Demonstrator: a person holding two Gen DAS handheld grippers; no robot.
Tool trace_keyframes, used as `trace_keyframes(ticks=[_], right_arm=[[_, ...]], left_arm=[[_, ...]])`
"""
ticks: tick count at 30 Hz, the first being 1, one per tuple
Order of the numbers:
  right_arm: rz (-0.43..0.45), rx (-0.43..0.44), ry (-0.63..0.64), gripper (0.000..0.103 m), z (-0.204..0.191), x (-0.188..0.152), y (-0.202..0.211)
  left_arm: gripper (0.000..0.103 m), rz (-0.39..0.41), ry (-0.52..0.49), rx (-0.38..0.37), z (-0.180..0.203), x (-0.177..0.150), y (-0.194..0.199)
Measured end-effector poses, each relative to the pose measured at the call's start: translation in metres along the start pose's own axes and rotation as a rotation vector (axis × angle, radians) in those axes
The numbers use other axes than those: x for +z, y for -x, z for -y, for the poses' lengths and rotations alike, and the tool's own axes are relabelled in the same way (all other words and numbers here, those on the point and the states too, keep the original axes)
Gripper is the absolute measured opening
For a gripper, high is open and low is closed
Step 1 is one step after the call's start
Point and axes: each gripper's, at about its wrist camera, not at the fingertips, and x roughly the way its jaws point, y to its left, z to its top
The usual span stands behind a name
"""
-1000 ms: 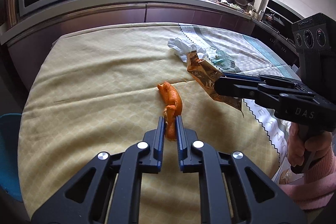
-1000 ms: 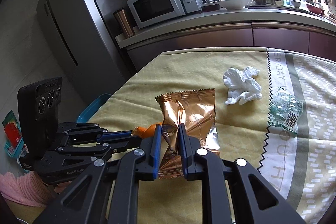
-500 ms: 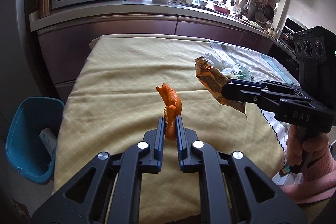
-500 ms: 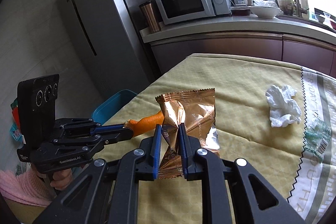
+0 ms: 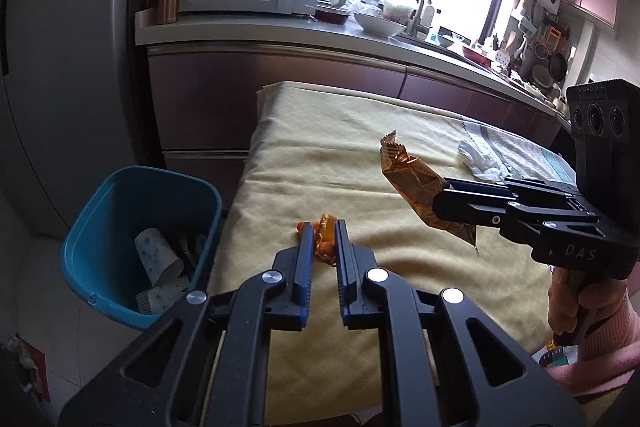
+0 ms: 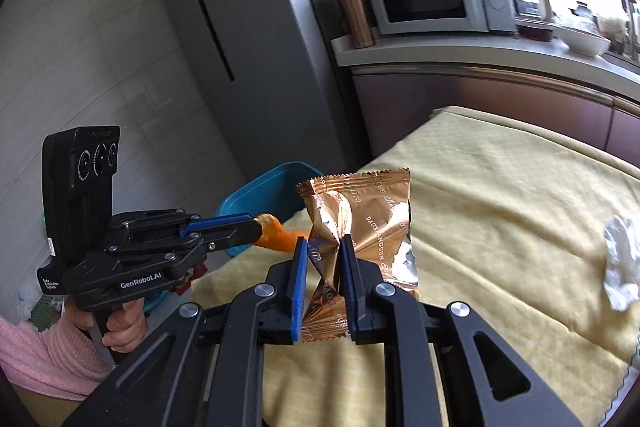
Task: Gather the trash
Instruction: 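Carry the gold wrapper and orange peel to the blue bin and release them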
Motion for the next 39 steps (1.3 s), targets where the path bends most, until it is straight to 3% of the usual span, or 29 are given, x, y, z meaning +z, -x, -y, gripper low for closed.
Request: trace_keyframes(ticks=[9, 26, 39], right_arm=[[-0.052, 0.080, 0.077, 0.015, -0.022, 0.015, -0.029], [-0.094, 0.129, 0.134, 0.015, -0.046, 0.029, -0.075], [-0.167, 0.160, 0.220, 0.015, -0.074, 0.040, -0.121]], left_arm=[[0.009, 0.032, 0.078, 0.046, -0.041, -0.003, 0.016], [0.008, 0.109, 0.126, 0.122, -0.080, 0.009, 0.029], [0.008, 0.085, 0.176, 0.201, -0.119, 0.010, 0.016]])
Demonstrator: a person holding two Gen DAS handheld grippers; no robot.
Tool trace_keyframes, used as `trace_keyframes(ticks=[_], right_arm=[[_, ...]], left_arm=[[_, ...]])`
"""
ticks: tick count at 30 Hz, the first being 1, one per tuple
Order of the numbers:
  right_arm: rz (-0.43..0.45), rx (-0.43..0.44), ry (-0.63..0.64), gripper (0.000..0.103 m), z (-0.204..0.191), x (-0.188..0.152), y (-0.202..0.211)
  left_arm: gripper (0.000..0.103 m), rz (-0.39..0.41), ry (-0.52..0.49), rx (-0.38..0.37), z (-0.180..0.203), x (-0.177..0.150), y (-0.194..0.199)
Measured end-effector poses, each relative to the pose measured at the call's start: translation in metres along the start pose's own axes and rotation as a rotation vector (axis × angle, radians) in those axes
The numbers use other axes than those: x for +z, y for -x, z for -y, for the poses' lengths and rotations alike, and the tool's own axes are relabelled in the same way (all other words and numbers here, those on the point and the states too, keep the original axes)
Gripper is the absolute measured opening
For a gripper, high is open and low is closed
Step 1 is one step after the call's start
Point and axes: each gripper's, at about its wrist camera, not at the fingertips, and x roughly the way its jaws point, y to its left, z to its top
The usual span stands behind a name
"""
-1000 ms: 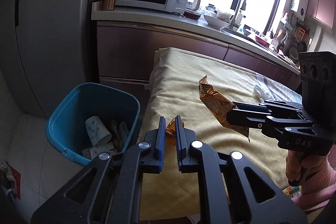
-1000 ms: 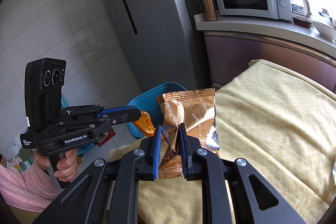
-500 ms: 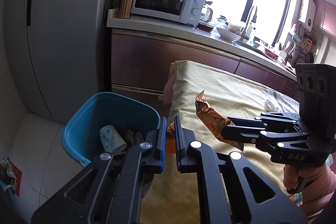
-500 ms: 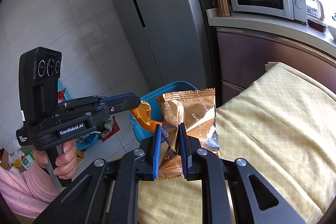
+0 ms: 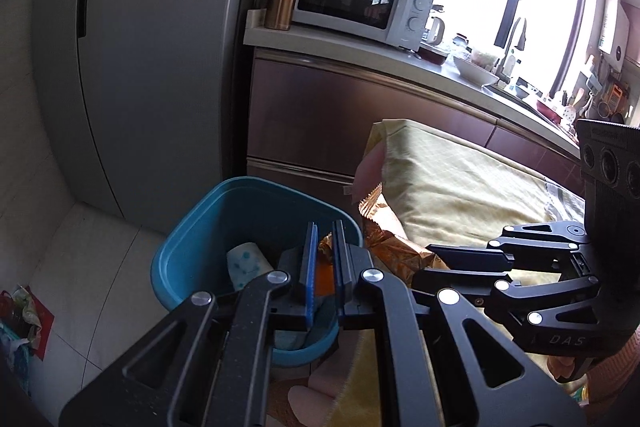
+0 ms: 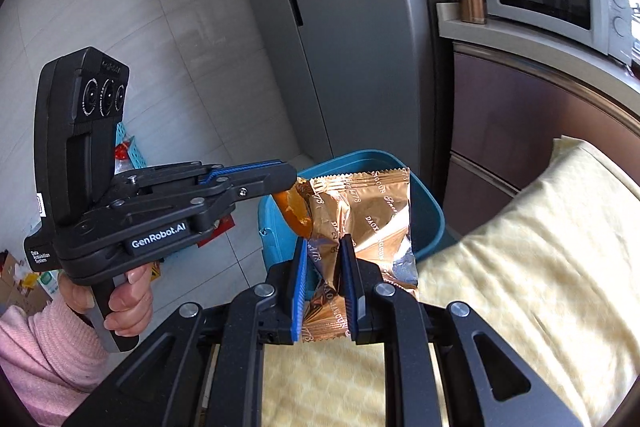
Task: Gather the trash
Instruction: 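Carry the gold wrapper and orange peel to the blue bin and release them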
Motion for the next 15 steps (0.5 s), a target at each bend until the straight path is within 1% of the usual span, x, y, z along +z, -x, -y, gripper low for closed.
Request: trace_keyframes(ticks=[6, 15], right_arm=[[-0.029, -0.001, 0.014, 0.015, -0.002, 0.006, -0.017], [-0.068, -0.009, 0.012, 0.015, 0.000, 0.015, -0.042]], left_arm=[[0.008, -0.022, 0.021, 0.021, -0.012, -0.002, -0.010], [0.008, -0.037, 0.036, 0.038, -0.018, -0.001, -0.018]])
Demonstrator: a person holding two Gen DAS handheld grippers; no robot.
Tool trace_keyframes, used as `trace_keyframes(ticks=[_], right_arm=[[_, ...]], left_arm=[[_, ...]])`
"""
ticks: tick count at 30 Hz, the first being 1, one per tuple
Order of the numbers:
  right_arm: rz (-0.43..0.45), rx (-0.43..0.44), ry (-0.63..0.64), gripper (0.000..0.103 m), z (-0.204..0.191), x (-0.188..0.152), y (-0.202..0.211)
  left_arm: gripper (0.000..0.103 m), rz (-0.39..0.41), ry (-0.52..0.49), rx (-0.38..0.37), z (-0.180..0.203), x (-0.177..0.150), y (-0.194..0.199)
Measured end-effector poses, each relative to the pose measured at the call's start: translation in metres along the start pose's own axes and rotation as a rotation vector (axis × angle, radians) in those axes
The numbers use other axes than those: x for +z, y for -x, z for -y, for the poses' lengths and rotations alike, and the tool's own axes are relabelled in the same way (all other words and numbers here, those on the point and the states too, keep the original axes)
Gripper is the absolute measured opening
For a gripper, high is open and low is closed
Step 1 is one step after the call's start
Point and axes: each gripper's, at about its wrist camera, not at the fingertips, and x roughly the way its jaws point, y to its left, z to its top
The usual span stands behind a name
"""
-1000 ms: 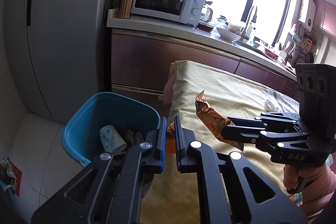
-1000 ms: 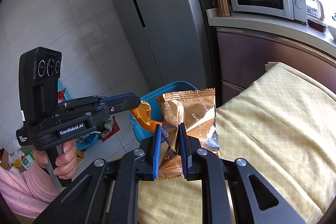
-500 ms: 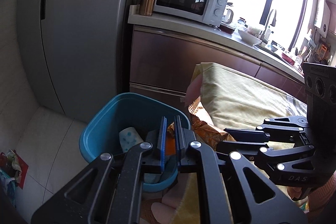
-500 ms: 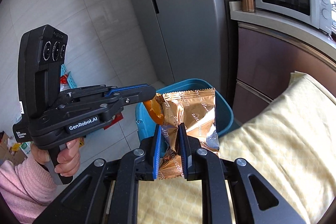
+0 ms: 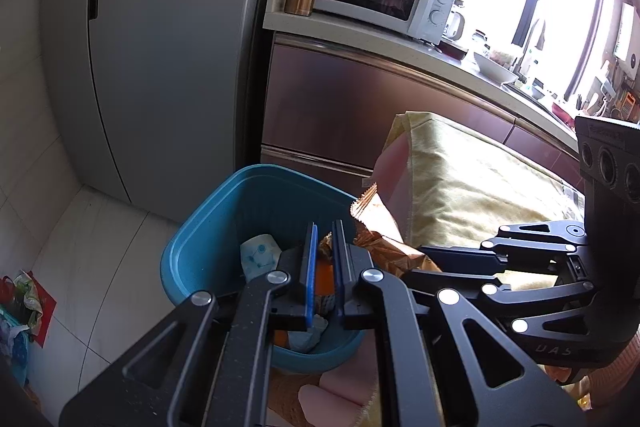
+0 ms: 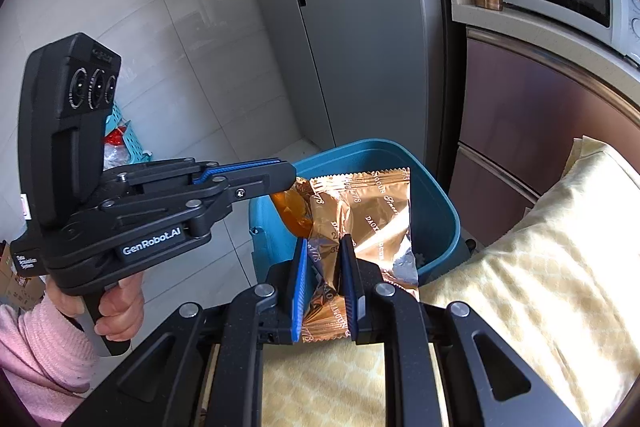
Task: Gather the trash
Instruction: 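Carry the gold wrapper and orange peel to the blue bin and release them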
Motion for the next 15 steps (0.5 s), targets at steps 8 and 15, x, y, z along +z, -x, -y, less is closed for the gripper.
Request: trace_keyframes(ticks=[8, 15], right_arm=[[-0.040, -0.012, -0.002, 0.015, 0.001, 0.011, -0.022], [-0.080, -0.020, -0.032, 0.019, 0.009, 0.022, -0.043]], left_arm=[[0.008, -0.020, 0.009, 0.021, -0.003, 0.000, -0.011], [0.009, -0.054, 0.039, 0.023, -0.010, -0.002, -0.025]])
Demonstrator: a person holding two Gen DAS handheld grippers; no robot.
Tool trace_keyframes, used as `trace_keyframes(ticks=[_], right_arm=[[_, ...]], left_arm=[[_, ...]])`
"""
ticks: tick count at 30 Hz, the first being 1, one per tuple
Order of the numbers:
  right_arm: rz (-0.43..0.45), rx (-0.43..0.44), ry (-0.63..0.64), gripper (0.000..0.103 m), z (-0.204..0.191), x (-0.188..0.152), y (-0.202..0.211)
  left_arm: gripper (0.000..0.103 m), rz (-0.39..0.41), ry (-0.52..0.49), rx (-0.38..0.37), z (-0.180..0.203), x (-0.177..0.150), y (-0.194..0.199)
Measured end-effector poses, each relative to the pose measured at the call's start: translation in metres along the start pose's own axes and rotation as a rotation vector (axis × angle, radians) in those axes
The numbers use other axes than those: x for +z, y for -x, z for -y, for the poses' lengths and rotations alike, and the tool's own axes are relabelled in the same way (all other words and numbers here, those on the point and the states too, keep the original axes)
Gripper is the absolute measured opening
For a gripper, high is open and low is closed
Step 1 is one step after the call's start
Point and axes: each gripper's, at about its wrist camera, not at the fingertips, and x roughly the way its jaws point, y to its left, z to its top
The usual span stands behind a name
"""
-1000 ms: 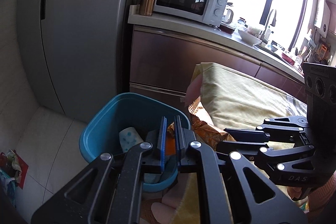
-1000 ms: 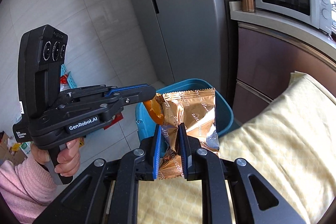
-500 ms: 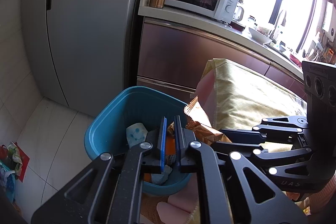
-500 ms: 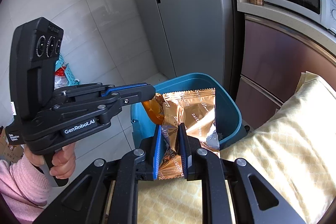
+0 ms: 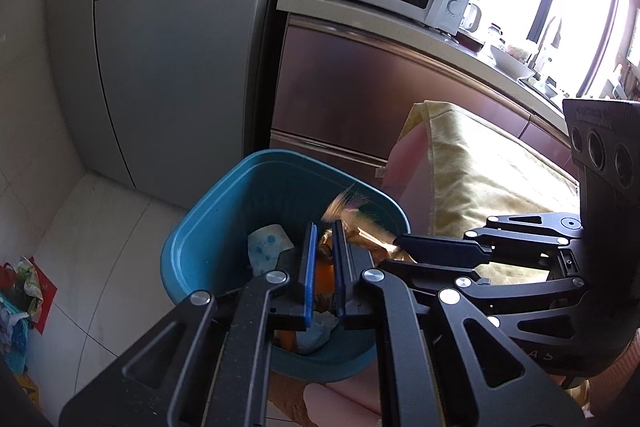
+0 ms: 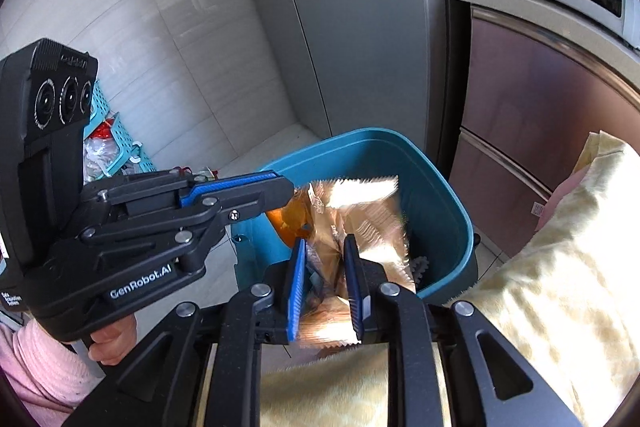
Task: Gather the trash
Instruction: 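Carry the gold wrapper and orange peel to the blue bin and release them, then move both grippers back over the white tissue and clear wrapper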
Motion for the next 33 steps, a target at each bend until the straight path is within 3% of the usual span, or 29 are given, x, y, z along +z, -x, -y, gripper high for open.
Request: trace_keyframes(ticks=[10, 15, 17, 18, 25, 33], right_arm=[[0.005, 0.004, -0.059, 0.019, 0.013, -0.012, 0.005], [0.044, 0.009, -0.083, 0.021, 0.019, -0.025, 0.029], [0.073, 0.004, -0.085, 0.027, 0.020, -0.033, 0.046], [0.086, 0.000, -0.087, 0.031, 0.021, -0.037, 0.053], [0.192, -0.064, -0.132, 0.033, 0.040, -0.079, 0.123], [0.293, -0.237, -0.285, 0.034, 0.084, -0.146, 0.205]], left_arm=[[0.015, -0.017, 0.012, 0.001, 0.000, -0.005, -0.008], [0.030, 0.012, -0.009, -0.020, 0.012, -0.005, 0.003], [0.037, 0.029, -0.029, -0.038, 0.022, -0.005, 0.009], [0.039, 0.038, -0.042, -0.056, 0.028, -0.005, 0.012], [0.052, 0.055, -0.150, -0.193, 0.093, -0.012, 0.021], [0.053, -0.002, -0.286, -0.351, 0.189, -0.021, 0.004]])
